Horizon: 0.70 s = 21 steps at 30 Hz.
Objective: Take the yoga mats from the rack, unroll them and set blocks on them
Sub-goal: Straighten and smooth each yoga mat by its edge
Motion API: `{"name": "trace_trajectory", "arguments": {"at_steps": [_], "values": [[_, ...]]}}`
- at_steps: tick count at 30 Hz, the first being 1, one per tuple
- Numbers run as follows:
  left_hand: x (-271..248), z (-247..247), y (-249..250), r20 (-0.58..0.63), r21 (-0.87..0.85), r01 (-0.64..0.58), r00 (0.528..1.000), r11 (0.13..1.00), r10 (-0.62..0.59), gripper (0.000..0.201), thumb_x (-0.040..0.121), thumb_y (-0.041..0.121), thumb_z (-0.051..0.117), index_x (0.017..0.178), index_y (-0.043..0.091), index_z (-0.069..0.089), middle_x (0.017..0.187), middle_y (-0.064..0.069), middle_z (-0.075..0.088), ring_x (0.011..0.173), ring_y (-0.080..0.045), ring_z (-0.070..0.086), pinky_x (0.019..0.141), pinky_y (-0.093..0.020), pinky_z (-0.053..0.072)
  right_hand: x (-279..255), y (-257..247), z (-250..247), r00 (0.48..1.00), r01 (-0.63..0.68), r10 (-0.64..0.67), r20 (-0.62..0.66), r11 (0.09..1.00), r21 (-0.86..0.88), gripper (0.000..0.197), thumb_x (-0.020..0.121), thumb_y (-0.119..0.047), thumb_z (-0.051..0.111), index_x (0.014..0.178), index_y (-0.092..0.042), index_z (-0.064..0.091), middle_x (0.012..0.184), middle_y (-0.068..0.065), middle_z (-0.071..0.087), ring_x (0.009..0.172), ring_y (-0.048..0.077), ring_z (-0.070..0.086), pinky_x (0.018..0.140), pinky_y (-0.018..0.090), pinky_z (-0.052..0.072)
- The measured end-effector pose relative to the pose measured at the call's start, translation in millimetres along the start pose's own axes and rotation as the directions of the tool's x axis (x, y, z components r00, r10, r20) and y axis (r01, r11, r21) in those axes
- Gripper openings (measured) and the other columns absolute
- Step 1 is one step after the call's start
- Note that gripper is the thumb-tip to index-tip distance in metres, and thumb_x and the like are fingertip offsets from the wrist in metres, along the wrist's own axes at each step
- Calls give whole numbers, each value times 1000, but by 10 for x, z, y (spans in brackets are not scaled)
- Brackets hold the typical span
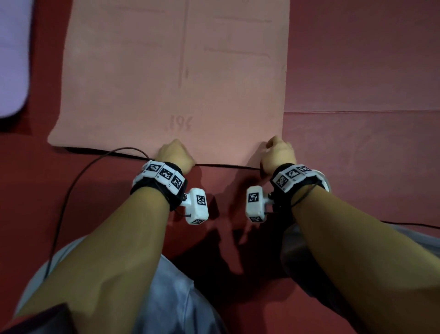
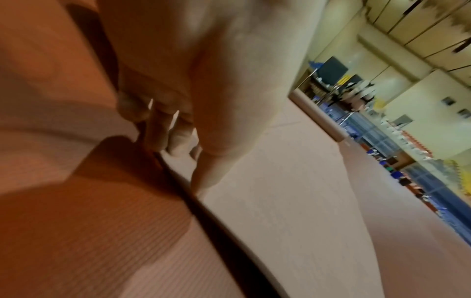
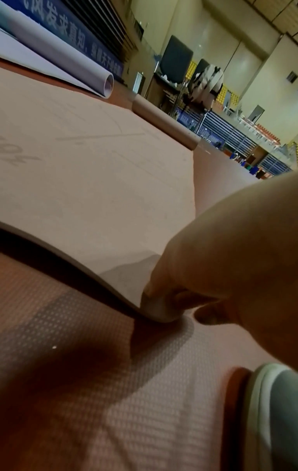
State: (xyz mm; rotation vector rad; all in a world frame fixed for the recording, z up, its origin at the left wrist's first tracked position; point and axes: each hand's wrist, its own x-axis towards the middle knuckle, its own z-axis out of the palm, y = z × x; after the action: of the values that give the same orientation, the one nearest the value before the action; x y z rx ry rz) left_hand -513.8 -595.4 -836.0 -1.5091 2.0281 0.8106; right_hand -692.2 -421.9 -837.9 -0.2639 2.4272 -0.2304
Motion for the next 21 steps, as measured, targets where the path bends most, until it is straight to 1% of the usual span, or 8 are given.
{"name": "trace_trajectory", "arguments": {"at_steps": [3,6,9,11,14,17,19,21], "values": [[12,128,-16,-77,-35,34,996,999,-36,33,76,22,70,106,17,56,117,-11,56,109,-32,54,93,-45,50,1,-75,75,998,-49,48,39,998,31,20,94,-13,50,114,-15,48,120,14,40,104,40,55,91,50,51],[68,146,-53,-54,-50,29,998,998,-31,45,74,28,80,107,17,52,121,-11,53,114,-32,51,97,-46,47,30,-93,85,996,-82,82,39,997,-6,23,92,-9,52,113,-16,44,117,13,38,100,41,57,87,51,54],[105,67,-52,-27,-14,16,999,1000,-17,55,66,36,89,105,14,55,111,-10,62,101,-33,59,82,-41,51,45,-141,65,993,-97,101,54,993,-63,29,92,-7,55,115,-16,42,120,13,38,101,40,57,87,51,54],[107,22,-42,-12,23,-6,1000,1000,6,50,67,36,89,99,13,58,101,-10,66,88,-31,61,70,-36,48,30,-181,55,994,-74,85,67,986,-150,34,90,-6,58,118,-16,41,121,14,37,102,38,55,86,47,53],[96,-93,-39,76,72,-63,995,995,58,42,72,36,86,97,11,63,94,-9,67,84,-29,63,67,-33,46,-32,-297,105,991,117,-99,93,970,-214,38,84,-1,60,115,-15,45,119,13,37,92,34,54,77,40,50],[204,-262,-84,202,75,-120,974,990,103,41,83,38,75,100,2,69,90,-19,69,81,-31,65,76,-38,53,-162,-563,253,929,354,-324,178,917,-182,41,82,1,54,118,-16,51,120,12,39,80,30,54,82,39,54],[311,-370,-227,157,51,-110,982,993,101,36,87,34,68,93,-2,69,90,-23,70,71,-30,64,73,-39,55,-283,-835,391,861,493,-446,245,850,-185,40,82,-11,60,121,-18,52,119,10,39,84,31,57,83,40,54],[400,-445,-474,-10,72,-58,998,996,59,30,86,33,64,94,4,66,93,-18,71,75,-32,64,70,-39,54,-394,-1118,542,781,615,-539,317,752,-238,46,80,-29,72,119,-20,51,117,6,39,86,29,56,77,38,53]]}}
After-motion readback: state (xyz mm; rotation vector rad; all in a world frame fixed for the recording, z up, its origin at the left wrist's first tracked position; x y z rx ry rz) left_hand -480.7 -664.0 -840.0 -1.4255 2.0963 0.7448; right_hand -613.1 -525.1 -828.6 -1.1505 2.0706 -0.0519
